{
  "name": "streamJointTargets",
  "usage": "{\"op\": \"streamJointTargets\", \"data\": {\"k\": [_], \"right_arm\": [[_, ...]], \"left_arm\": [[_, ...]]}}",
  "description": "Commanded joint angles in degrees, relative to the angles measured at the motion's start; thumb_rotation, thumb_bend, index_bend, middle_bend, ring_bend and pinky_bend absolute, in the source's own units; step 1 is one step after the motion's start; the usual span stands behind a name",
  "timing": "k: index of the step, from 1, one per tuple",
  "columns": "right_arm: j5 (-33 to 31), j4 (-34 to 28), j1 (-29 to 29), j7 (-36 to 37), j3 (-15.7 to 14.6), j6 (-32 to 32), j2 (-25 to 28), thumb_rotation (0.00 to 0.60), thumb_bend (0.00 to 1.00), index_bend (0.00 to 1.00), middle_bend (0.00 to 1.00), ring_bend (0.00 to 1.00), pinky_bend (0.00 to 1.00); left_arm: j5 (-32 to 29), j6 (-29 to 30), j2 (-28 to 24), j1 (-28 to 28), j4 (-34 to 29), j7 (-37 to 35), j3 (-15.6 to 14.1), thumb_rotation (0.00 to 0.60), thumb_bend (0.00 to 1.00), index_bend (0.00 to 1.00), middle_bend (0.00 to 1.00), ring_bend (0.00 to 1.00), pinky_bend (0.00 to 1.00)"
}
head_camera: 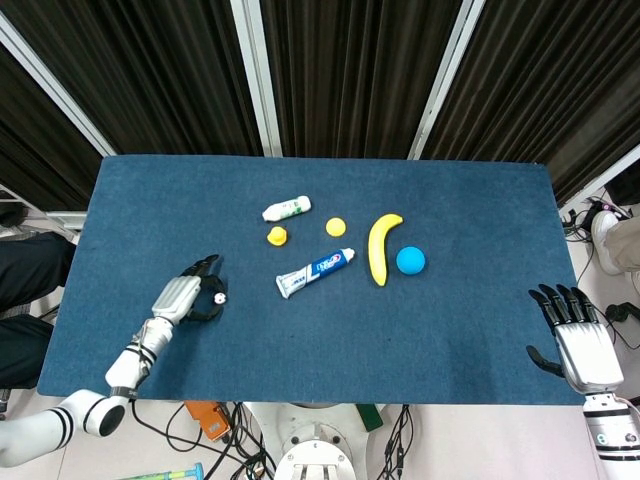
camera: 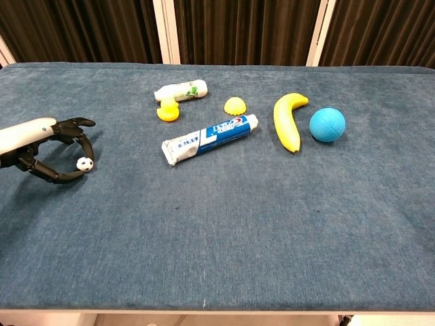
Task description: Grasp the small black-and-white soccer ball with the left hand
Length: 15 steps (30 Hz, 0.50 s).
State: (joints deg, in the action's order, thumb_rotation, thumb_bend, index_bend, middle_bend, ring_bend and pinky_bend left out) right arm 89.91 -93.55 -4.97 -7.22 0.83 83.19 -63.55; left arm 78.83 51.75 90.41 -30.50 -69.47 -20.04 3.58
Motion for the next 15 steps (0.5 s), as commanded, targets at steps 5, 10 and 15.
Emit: {"op": "streamJointTargets", "data": {"k": [5, 10, 15], "right_arm": [[0.0, 0.0, -0.1, 0.0, 0.0, -0.1, 0.0, 0.600, 0.34, 0.18, 0.17, 0.12, 0.11], [0.0, 0.0, -0.1, 0.1, 0.0, 0.0, 0.0, 0.600, 0.34, 0.18, 0.17, 0.12, 0.11], [0.0, 0.0, -0.1, 0.2, 0.0, -0.2, 0.0, 0.600, 0.34, 0.18, 0.17, 0.12, 0.11]], "left_arm": [[-0.2, -0.4, -0.4, -0.3, -0.4, -0.4, 0.1, 0.600, 0.33, 0.50, 0.03, 0.00, 0.13], [-0.7, -0.4, -1.8, -0.3, -1.6, -0.1, 0.5, 0.600, 0.37, 0.53, 0.04, 0.00, 0.13], [-0.5, -0.2, -6.5, -0.9, -7.4, 3.3, 0.8, 0.600, 0.37, 0.54, 0.04, 0.00, 0.13]]}}
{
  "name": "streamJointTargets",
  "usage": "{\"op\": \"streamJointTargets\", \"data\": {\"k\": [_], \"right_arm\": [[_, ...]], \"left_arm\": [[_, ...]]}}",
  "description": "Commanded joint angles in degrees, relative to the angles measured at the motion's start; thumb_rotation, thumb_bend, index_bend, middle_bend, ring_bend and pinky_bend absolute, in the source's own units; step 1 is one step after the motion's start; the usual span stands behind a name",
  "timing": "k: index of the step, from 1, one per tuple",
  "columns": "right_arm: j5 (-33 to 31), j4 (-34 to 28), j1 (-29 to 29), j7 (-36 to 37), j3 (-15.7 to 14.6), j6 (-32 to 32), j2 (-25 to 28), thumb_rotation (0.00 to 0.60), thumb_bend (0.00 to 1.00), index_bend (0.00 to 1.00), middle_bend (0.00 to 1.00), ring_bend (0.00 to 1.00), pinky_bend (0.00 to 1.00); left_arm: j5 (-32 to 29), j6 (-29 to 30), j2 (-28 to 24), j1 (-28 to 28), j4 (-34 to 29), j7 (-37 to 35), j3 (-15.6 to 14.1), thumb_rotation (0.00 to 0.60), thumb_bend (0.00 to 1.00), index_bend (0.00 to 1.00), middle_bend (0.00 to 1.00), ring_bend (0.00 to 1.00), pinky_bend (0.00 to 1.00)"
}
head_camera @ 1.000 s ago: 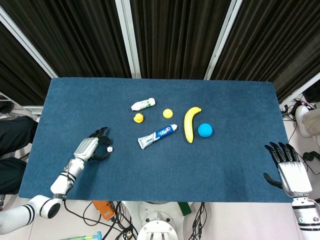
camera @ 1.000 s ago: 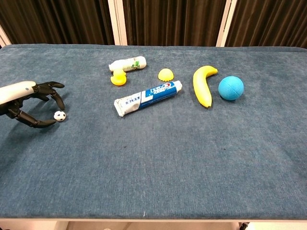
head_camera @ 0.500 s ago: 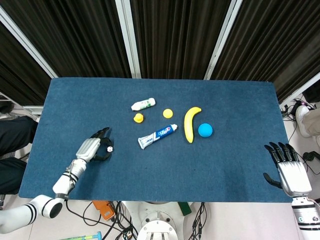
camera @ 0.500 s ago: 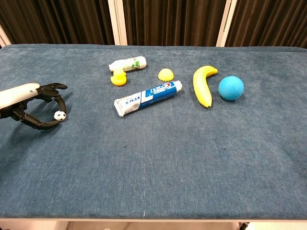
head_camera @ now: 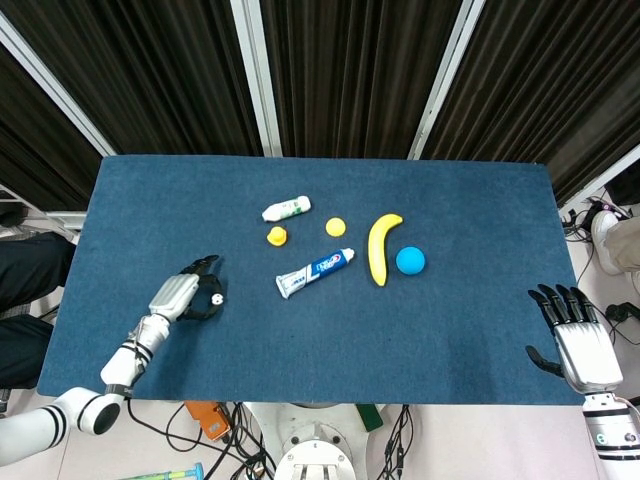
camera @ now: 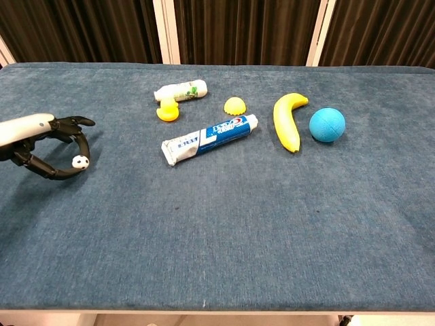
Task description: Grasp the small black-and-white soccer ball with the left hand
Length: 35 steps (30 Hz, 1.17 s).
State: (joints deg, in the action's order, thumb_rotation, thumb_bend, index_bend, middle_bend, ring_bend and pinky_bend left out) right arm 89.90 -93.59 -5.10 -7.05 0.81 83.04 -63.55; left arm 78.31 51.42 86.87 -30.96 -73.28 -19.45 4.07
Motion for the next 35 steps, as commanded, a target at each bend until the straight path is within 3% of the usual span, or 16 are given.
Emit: {"op": "streamJointTargets", "data": {"k": [1, 11, 19, 25, 35], "right_arm": [[0.0, 0.0, 0.0, 0.0, 0.0, 0.0, 0.0, 0.600, 0.34, 0.18, 0.17, 0.12, 0.11], [0.0, -0.2, 0.0, 0.3, -0.1, -0.1, 0.2, 0.600, 0.34, 0.19, 0.17, 0.12, 0.11], [-0.1, -0.1, -0.1, 0.4, 0.0, -0.2, 0.3, 0.600, 0.34, 0.19, 0.17, 0.12, 0.11], [-0.2, 0.0, -0.2, 0.7, 0.0, -0.4, 0.4, 0.600, 0.34, 0.18, 0.17, 0.12, 0.11], [-0.1, 0.1, -0.4, 0.7, -0.1, -0.6, 0.4, 0.600, 0.34, 0.18, 0.17, 0.12, 0.11]], "left_arm": [[-0.2, 0.1, -4.0, -0.6, -5.0, 4.2, 0.5, 0.600, 0.37, 0.54, 0.04, 0.00, 0.13], [-7.6, 0.3, -15.5, -2.7, -21.3, 17.1, 4.9, 0.600, 0.38, 0.54, 0.05, 0.00, 0.13], [-15.1, -1.5, -22.1, -6.4, -30.3, 24.8, 8.3, 0.600, 0.38, 0.54, 0.05, 0.00, 0.13], [-20.6, -4.5, -27.2, -9.8, -35.5, 26.1, 10.8, 0.600, 0.38, 0.54, 0.05, 0.00, 0.13], [-25.5, -10.5, -36.6, -13.4, -41.1, 20.0, 15.3, 0.600, 0.38, 0.54, 0.05, 0.00, 0.13]]}}
